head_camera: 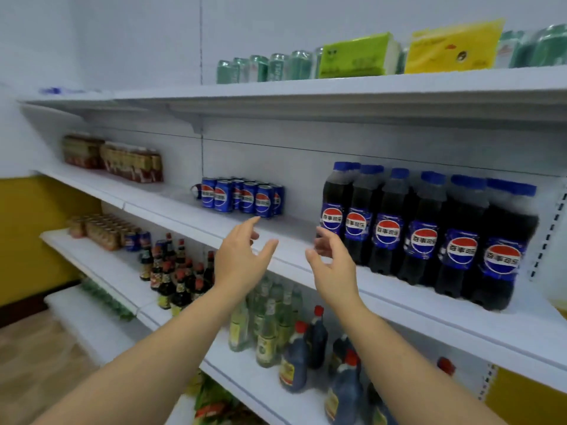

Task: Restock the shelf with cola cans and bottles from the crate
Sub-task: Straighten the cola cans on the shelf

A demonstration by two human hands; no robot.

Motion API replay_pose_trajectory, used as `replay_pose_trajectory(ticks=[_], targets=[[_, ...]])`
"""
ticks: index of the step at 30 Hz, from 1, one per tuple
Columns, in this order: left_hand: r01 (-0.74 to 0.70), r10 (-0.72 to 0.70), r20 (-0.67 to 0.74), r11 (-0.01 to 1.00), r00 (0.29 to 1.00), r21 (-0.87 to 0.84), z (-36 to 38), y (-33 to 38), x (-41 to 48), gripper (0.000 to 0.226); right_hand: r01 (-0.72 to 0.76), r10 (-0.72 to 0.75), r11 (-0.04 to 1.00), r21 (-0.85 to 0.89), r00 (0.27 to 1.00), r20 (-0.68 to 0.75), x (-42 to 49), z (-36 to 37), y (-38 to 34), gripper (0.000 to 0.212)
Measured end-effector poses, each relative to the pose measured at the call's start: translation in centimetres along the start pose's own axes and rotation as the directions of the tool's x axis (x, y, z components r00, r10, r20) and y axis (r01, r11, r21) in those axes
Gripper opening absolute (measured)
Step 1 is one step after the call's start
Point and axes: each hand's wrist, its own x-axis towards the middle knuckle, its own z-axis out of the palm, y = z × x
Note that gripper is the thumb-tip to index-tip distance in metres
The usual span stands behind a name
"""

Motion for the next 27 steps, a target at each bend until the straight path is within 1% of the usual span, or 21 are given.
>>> replay_pose_trajectory(ticks=[5, 10, 14, 18, 23, 27], targets=[[0.038, -0.036, -0.032, 0.999, 0.999, 0.039, -6.6, -8.6, 2.1, 0.051, 0.071, -0.071, 0.997, 0.004, 0.993, 0.099, 0.9, 10.7, -2.3, 0.038], [0.061, -0.06, -0.021, 0.996, 0.998, 0.071, -10.8, -15.0, 6.4, 0.052, 0.027, -0.03, 0.999, 0.026, 0.994, 0.102, 4.0, 19.3, -3.1, 0.035], [0.077, -0.076, -0.027, 0.997, 0.997, 0.028, -11.4, -19.4, 11.0, 0.051, 0.04, -0.041, 0.999, 0.01, 0.992, 0.121, 8.6, 24.4, -2.6, 0.035], [0.074, -0.073, -0.038, 0.997, 0.997, 0.01, -10.9, -24.1, 16.3, 0.051, 0.096, -0.086, 0.994, -0.052, 0.983, 0.163, 14.7, 29.7, -1.8, 0.038], [0.082, -0.082, -0.007, 0.995, 0.997, 0.055, -10.7, -29.4, 24.0, 0.053, 0.144, -0.117, 0.983, -0.11, 0.968, 0.22, 22.8, 36.5, -1.0, 0.041], [0.076, -0.078, 0.019, 0.993, 0.997, 0.095, -10.5, -34.2, 29.0, 0.053, 0.1, -0.074, 0.99, -0.103, 0.969, 0.237, 27.0, 42.2, 0.3, 0.042]])
